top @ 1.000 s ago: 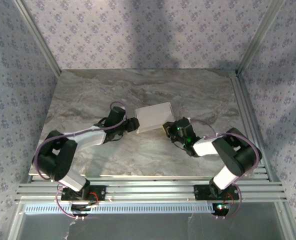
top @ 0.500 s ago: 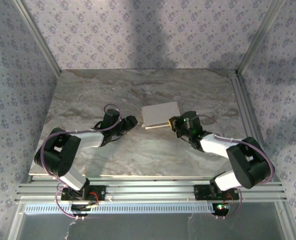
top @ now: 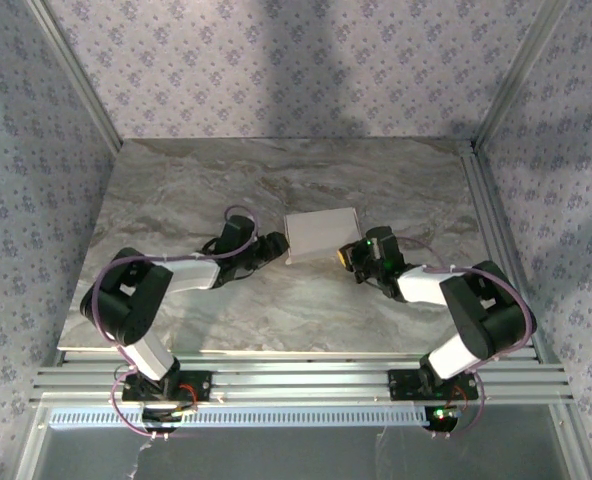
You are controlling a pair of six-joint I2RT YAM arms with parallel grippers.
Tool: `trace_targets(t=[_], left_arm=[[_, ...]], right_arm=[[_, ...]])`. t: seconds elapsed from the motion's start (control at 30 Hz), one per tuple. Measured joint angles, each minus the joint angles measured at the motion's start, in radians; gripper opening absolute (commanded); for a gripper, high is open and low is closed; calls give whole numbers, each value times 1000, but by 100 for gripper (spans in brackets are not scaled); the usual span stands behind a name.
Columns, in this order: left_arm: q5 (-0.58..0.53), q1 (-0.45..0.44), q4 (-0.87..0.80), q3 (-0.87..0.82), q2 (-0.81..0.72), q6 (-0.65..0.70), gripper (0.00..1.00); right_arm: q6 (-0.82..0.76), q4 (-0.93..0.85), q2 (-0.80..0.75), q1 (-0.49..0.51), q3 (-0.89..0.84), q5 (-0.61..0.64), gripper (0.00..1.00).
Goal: Fold the paper box
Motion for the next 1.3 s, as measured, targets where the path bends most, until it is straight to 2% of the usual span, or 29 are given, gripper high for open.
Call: trace_targets(t=[0.27,0.43,0.5,0.67,0.87,1.03,1.3], left_arm=[[-78,-42,-181,163,44,124,53],[-100,-43,-229,189,115,163,40],[-95,-43,-223,193,137,162,36],[-103,-45,-220,210,147,166,33],[-90,-51,-184,201,148,157,21],[-81,-51,-174,198,148,151,15],[-77,-51,-171,198,147,146,4]], right_arm=[[-44,8,28,-21,-2,-31,0],[-87,8,29,-23,0,-40,0],[-102,7,29,-23,0,-42,0],[-139,-16,20,-25,5,-41,0],[-185,-68,5,-25,21,-38,0],[-227,-109,-3,-25,41,-37,0],[-300,-185,-49,2,76,6,0]])
